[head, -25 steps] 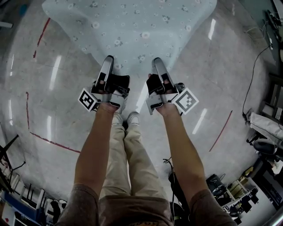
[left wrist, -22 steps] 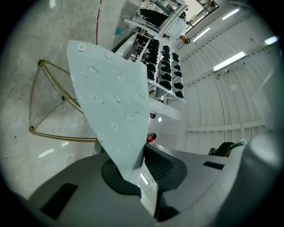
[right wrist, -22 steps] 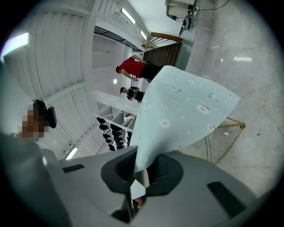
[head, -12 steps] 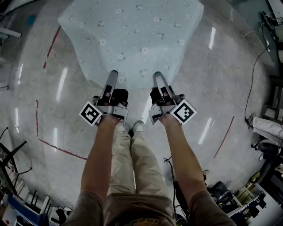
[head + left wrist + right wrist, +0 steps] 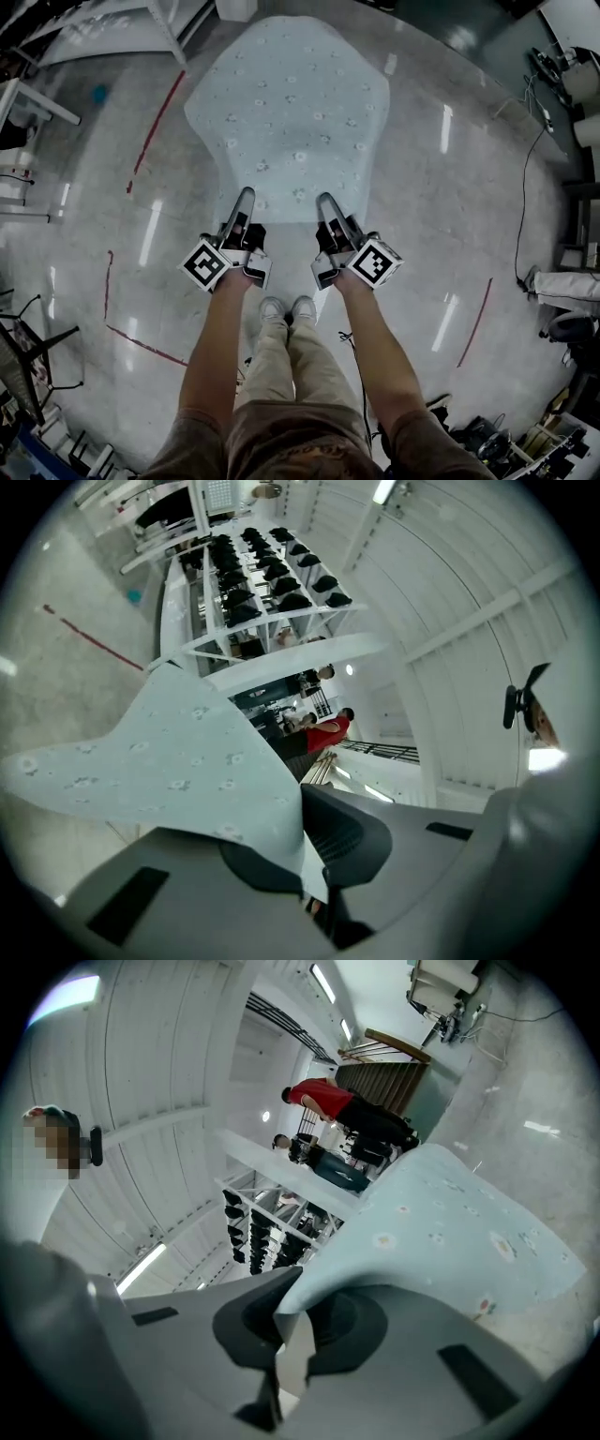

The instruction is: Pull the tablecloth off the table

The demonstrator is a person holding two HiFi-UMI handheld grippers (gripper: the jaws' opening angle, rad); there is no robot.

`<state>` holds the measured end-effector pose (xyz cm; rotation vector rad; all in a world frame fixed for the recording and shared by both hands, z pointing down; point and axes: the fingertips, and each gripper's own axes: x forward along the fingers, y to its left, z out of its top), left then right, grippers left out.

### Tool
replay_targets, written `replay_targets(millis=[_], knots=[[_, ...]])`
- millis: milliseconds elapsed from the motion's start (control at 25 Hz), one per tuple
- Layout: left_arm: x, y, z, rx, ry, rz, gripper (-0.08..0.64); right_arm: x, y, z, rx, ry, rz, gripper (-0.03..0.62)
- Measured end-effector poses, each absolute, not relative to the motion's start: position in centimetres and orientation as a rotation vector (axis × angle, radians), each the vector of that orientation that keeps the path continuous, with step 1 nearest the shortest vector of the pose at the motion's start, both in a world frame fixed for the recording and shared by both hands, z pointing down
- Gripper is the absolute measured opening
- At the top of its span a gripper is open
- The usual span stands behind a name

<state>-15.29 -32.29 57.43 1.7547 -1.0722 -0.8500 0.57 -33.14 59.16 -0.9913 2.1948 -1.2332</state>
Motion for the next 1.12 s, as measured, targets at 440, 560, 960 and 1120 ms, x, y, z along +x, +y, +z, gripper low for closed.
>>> replay_targets(millis=[440, 560, 960, 1120], knots=[[-13.7, -29.6, 45.2, 1.896, -1.113, -0.704, 0.020, 2.1, -30.8, 47.2, -1.045, 2.245, -1.156, 0.008], [-12.9, -27.6, 42.8, 1.913, -1.084, -0.688, 0.020, 2.7, -28.8, 44.6, -1.036, 2.271, -1.130, 0.009], [-10.9, -23.8, 32.2, 2.091, -1.064, -0.688, 0.020, 4.4, -24.9, 34.3, -0.986, 2.400, -0.870, 0.011], [-10.0, -22.6, 28.7, 2.165, -1.066, -0.671, 0.020, 5.3, -23.5, 31.0, -0.970, 2.397, -0.798, 0.011]])
